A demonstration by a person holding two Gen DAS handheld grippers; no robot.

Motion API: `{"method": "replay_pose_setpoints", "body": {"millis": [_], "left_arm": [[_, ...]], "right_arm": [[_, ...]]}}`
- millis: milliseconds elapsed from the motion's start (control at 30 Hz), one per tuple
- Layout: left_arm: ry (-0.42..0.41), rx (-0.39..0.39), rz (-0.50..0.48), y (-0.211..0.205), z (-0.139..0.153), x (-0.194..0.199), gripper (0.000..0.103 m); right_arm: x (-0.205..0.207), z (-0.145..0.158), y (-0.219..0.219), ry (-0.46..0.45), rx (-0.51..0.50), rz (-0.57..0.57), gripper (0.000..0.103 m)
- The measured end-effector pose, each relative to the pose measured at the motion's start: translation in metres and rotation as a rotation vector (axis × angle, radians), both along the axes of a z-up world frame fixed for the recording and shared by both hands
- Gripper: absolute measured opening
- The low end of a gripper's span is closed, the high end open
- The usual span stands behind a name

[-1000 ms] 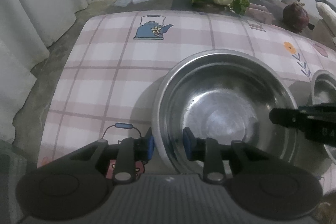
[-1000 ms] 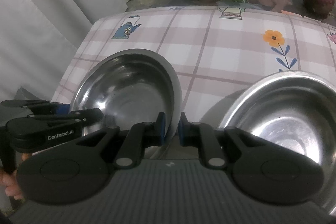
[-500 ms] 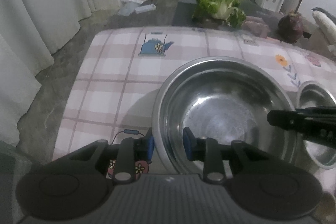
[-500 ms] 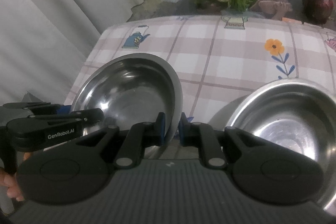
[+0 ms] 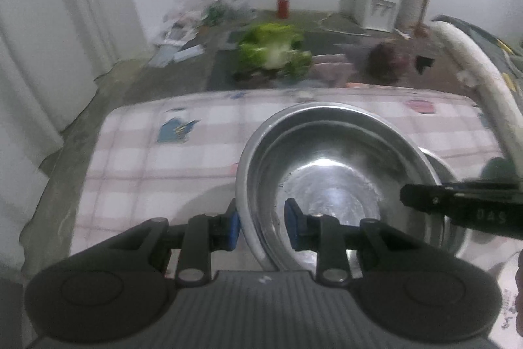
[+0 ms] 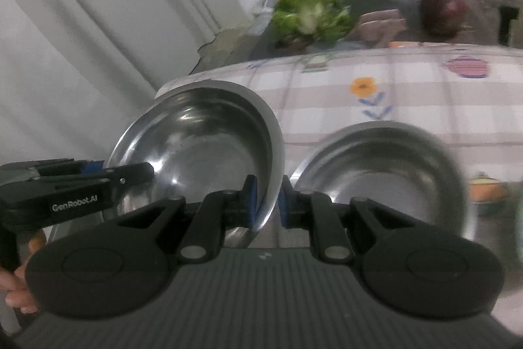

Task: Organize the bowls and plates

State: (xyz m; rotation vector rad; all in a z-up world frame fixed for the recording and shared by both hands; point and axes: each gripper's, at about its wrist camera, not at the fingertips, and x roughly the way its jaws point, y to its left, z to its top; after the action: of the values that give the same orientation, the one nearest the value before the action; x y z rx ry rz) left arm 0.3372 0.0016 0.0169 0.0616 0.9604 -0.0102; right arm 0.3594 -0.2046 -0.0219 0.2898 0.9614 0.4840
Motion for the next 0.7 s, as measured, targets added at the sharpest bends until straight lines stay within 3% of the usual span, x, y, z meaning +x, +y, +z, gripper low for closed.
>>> {"method": "replay_pose_setpoints", "body": {"millis": [167, 367, 700], "left_arm": [[0.022, -0.003, -0.073, -0.049, -0.013, 0.008, 0.030], [0.091, 0.008, -0.113, -0.089, -0.044, 0.018, 0.031], [0.133, 0.048, -0.113, -0.100, -0.066, 0.023, 0.031]], "right_arm": [[-0.007, -0.001, -0.055, 0.000, -0.013, -0.077, 0.014], [-0.013, -0.024, -0.100, 0.034, -0.028, -0.140, 0.015], [-0.006, -0.045, -0.108, 0.053, -0.032, -0.139, 0.015]]}}
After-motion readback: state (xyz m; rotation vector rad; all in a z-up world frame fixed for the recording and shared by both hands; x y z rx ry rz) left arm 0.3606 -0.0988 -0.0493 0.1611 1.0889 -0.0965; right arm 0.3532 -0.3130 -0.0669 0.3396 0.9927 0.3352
